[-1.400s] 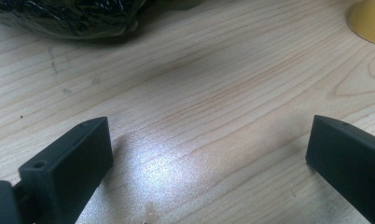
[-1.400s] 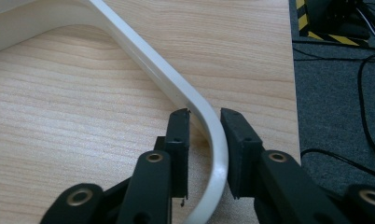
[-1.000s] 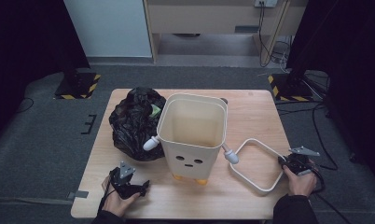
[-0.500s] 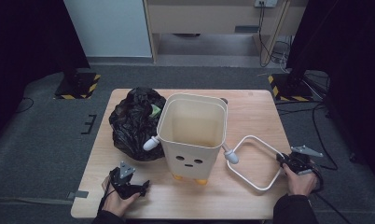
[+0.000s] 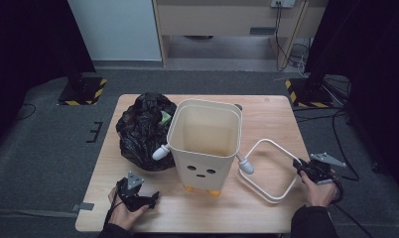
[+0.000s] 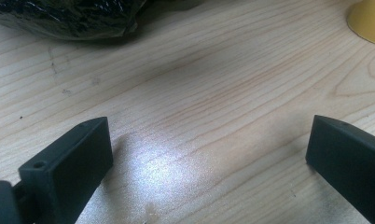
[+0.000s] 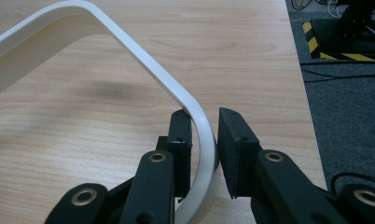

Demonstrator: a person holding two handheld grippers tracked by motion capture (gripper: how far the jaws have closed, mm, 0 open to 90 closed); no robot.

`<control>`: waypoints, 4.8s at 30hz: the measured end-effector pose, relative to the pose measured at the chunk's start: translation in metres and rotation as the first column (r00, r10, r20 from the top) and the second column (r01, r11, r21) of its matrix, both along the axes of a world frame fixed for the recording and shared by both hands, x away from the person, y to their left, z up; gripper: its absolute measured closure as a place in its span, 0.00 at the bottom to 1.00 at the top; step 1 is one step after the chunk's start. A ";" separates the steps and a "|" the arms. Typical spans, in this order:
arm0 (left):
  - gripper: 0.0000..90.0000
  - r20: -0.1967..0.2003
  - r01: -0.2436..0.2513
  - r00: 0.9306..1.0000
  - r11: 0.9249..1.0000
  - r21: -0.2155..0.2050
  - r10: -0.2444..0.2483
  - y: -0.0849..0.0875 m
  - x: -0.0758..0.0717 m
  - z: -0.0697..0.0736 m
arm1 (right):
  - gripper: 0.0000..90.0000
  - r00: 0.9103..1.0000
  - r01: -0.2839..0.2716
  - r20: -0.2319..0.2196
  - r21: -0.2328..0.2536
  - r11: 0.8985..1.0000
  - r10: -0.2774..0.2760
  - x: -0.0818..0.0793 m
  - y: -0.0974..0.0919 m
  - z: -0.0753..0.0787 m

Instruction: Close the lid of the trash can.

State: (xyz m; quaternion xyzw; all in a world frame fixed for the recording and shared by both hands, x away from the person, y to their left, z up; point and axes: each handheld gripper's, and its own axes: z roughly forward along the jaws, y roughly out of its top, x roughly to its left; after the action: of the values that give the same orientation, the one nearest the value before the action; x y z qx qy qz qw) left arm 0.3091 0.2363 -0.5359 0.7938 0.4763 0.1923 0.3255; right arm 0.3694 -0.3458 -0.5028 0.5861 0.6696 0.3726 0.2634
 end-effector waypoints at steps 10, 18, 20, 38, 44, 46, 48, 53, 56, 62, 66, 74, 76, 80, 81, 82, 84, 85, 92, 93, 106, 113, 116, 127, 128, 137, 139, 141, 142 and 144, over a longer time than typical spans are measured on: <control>0.00 0.000 0.000 1.000 1.000 -0.001 0.000 0.000 0.000 0.000 | 0.84 0.999 0.002 0.035 0.031 1.000 -0.003 -0.002 0.001 0.008; 0.00 0.001 0.000 1.000 1.000 -0.003 0.000 0.000 0.000 0.000 | 0.84 0.997 0.017 0.072 0.052 0.999 -0.021 -0.004 0.000 0.016; 0.00 0.001 0.000 1.000 1.000 -0.002 0.000 0.000 0.000 0.000 | 0.83 0.996 0.024 0.086 0.053 0.998 -0.028 -0.004 0.000 0.017; 0.00 0.000 0.005 1.000 1.000 0.000 -0.005 0.000 0.000 0.000 | 0.83 0.974 0.052 0.216 0.066 0.997 -0.065 -0.010 0.004 0.041; 0.00 0.000 0.006 1.000 1.000 0.000 -0.006 0.000 0.001 0.000 | 0.83 0.966 0.067 0.244 0.063 0.996 -0.080 -0.012 0.005 0.047; 0.00 0.000 0.006 1.000 1.000 0.000 -0.006 0.000 0.001 0.000 | 0.83 0.960 0.070 0.266 0.062 0.996 -0.084 -0.012 0.006 0.050; 0.00 0.000 0.006 1.000 1.000 0.000 -0.006 0.000 0.001 0.000 | 0.83 0.958 0.071 0.271 0.068 0.995 -0.087 -0.013 0.007 0.053; 0.00 0.000 0.007 1.000 1.000 -0.001 -0.007 0.000 0.001 0.000 | 0.83 0.947 0.076 0.308 0.062 0.995 -0.092 -0.015 0.009 0.058; 0.00 0.000 0.007 1.000 1.000 -0.001 -0.007 0.000 0.001 0.000 | 0.83 0.939 0.082 0.329 0.067 0.994 -0.100 -0.016 0.010 0.061; 0.00 0.000 0.008 1.000 1.000 -0.001 -0.008 0.000 0.001 0.000 | 0.84 0.929 0.086 0.356 0.061 0.994 -0.102 -0.016 0.011 0.067; 0.00 0.000 0.008 1.000 1.000 -0.002 -0.008 0.000 0.001 0.000 | 0.84 0.925 0.090 0.364 0.060 0.994 -0.106 -0.015 0.011 0.069; 0.00 0.001 0.009 1.000 1.000 -0.002 -0.009 0.000 0.001 0.000 | 0.84 0.910 0.085 0.400 0.082 0.993 -0.111 -0.013 0.011 0.077; 0.00 0.001 0.008 1.000 1.000 -0.002 -0.008 0.000 0.001 0.000 | 0.84 0.906 0.084 0.409 0.081 0.993 -0.110 -0.013 0.013 0.079; 0.00 0.001 0.009 1.000 1.000 -0.002 -0.009 0.000 0.001 0.000 | 0.84 0.896 0.082 0.432 0.072 0.994 -0.105 -0.013 0.015 0.085; 0.00 0.001 0.010 1.000 1.000 -0.002 -0.010 0.000 0.001 0.000 | 0.84 0.893 0.082 0.438 0.074 0.994 -0.106 -0.013 0.016 0.087; 0.00 0.001 0.010 1.000 1.000 -0.002 -0.010 0.000 0.001 0.000 | 0.84 0.888 0.079 0.447 0.077 0.994 -0.105 -0.013 0.016 0.089; 0.00 0.000 0.010 1.000 1.000 -0.002 -0.010 0.000 0.001 0.000 | 0.84 0.884 0.077 0.455 0.082 0.994 -0.106 -0.014 0.017 0.091; 0.00 0.000 0.010 1.000 1.000 -0.001 -0.010 0.000 0.001 0.000 | 0.85 0.881 0.076 0.461 0.084 0.994 -0.106 -0.014 0.018 0.093; 0.00 0.000 0.011 1.000 1.000 -0.001 -0.011 0.000 0.002 0.000 | 0.85 0.856 0.067 0.506 0.098 0.993 -0.108 -0.017 0.021 0.106; 0.00 0.000 0.011 1.000 1.000 -0.001 -0.011 0.000 0.002 0.000 | 0.85 0.853 0.068 0.510 0.099 0.993 -0.109 -0.018 0.021 0.108; 0.00 0.000 0.013 1.000 1.000 0.000 -0.013 0.000 0.002 0.000 | 0.85 0.823 0.058 0.559 0.097 0.994 -0.103 -0.017 0.031 0.123; 0.00 0.000 0.013 1.000 1.000 0.000 -0.013 0.000 0.002 0.000 | 0.86 0.811 0.060 0.577 0.088 0.994 -0.100 -0.016 0.036 0.129; 0.00 0.000 0.013 1.000 1.000 0.000 -0.013 0.000 0.002 0.000 | 0.86 0.801 0.067 0.589 0.086 0.994 -0.105 -0.015 0.036 0.133; 0.00 0.000 0.013 1.000 1.000 0.000 -0.013 0.000 0.002 0.000 | 0.87 0.780 0.075 0.614 0.104 0.992 -0.124 -0.016 0.032 0.147; 0.00 0.000 0.013 1.000 1.000 0.000 -0.013 0.000 0.002 0.000 | 0.87 0.776 0.076 0.618 0.101 0.992 -0.123 -0.016 0.032 0.149; 0.00 0.000 0.013 1.000 1.000 0.000 -0.013 0.000 0.002 0.000 | 0.87 0.754 0.076 0.644 0.111 0.991 -0.130 -0.018 0.034 0.167; 0.00 0.000 0.013 1.000 1.000 0.000 -0.013 0.000 0.002 0.000 | 0.87 0.749 0.077 0.649 0.115 0.990 -0.134 -0.019 0.034 0.170; 0.00 0.000 0.014 1.000 1.000 0.000 -0.014 0.000 0.002 0.000 | 0.87 0.745 0.077 0.653 0.119 0.990 -0.136 -0.019 0.034 0.173; 0.00 0.000 0.013 1.000 1.000 0.000 -0.013 0.000 0.002 0.000 | 0.87 0.744 0.075 0.655 0.119 0.990 -0.135 -0.019 0.034 0.174; 0.00 0.000 0.013 1.000 1.000 0.000 -0.013 0.000 0.002 0.000 | 0.87 0.741 0.071 0.659 0.120 0.990 -0.133 -0.020 0.035 0.178</control>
State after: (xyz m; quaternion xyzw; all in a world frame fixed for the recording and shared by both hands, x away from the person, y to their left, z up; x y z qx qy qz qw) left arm 0.3111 0.2359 -0.5359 0.7969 0.4711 0.1903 0.3268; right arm 0.3498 -0.3105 -0.3252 0.4616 0.4820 0.5705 0.4787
